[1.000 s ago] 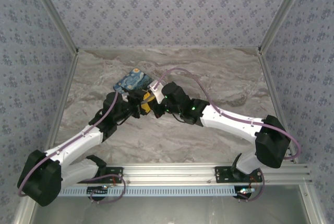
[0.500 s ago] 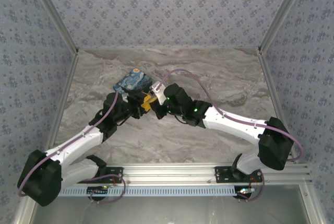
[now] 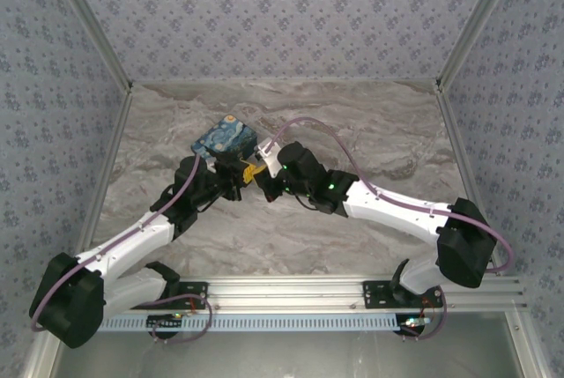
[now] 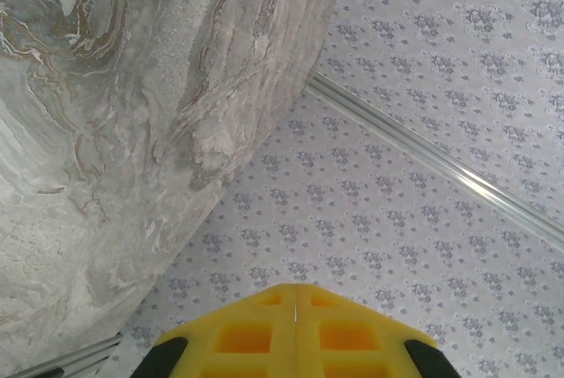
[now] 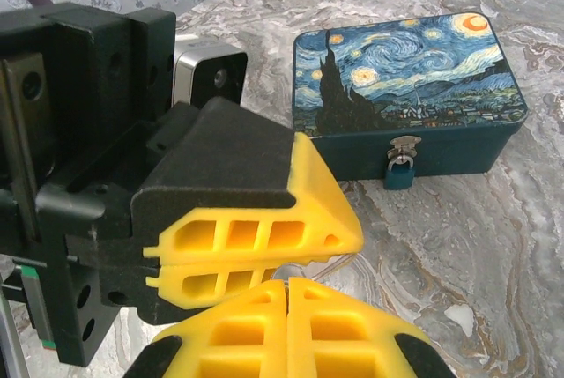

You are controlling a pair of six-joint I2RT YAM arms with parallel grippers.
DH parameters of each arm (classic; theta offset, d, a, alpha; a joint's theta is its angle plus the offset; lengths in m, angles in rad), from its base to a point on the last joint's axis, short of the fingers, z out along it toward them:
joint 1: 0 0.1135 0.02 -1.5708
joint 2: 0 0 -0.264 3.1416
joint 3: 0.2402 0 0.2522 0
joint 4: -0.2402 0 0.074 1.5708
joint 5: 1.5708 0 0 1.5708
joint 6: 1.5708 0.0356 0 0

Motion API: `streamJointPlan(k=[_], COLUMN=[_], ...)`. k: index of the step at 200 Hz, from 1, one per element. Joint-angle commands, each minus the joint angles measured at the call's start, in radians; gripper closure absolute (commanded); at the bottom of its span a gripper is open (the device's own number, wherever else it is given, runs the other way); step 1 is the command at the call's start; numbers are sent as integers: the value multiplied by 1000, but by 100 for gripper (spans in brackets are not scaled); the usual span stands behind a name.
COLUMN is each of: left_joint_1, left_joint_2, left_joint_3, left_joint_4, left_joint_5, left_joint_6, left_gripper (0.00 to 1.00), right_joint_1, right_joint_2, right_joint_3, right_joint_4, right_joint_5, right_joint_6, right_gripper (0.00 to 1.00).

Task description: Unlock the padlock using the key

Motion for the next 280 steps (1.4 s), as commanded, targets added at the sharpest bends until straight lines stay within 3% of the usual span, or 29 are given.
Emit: streamJointPlan(k=[1,54,68,108,117,138,185,213,258,280], left_joint_1=[-7,-8,-8,-7,-7,-8,-8,-7,-6,-5], left_joint_2=[3,-7,-28,-96,-100,-84,-61,-96,-177,-196], left_joint_3=[9,22,47,188,212,240,255,282,275,273], left_joint_4=[-57,-83,-115,-257,-256,-240,-286,-397,-487,-515], left_joint_5=[-17,-44,-92,-264,-278,-275,-246,-307,-402,-426], left_joint_6=[-124,-42,80,525,589,657,738,829,944,968], left_gripper=[100,100,100,100,100,100,100,100,83,81], right_joint_1=[-4,-37,-66,-167,-186,-208,-220,-227,-221,-196], right_joint_2=[-23,-46,-68,-137,-151,-165,-161,-129,52,162], right_joint_3=[-8,-26,-52,-161,-185,-206,-168,-131,11,84], right_joint_4=[15,31,59,216,254,287,78,-105,-460,-560], right_joint_5=[7,-41,-95,-301,-332,-351,-204,-92,52,110], right_joint_6=[16,40,67,181,203,238,218,235,260,280], right_gripper=[100,100,100,80,82,98,98,86,76,70])
